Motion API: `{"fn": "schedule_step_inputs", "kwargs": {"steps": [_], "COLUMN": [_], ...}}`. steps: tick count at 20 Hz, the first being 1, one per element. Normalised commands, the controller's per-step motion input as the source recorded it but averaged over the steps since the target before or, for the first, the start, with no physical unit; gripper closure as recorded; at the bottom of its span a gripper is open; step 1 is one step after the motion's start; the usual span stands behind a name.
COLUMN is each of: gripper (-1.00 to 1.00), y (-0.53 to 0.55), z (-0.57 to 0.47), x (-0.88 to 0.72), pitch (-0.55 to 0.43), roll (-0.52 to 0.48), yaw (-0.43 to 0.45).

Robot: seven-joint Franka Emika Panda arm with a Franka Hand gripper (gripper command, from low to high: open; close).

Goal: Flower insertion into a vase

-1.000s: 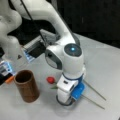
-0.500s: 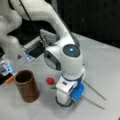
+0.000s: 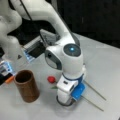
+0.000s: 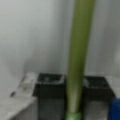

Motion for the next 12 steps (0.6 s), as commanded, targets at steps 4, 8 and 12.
{"fn": "schedule_step_inputs", "kwargs": {"steps": [4,8,12], "gripper": [1.0,1.0,1.0], "y": [-0.01,-0.18,-0.21], "z": [0.42,0.44,0.27], "x": [-0.37,-0.47,-0.49], "pitch": [-0.03,-0.123,-0.172], "roll": [0.123,0.118,0.109], "yaw": [-0.124,-0.158,-0.18]}}
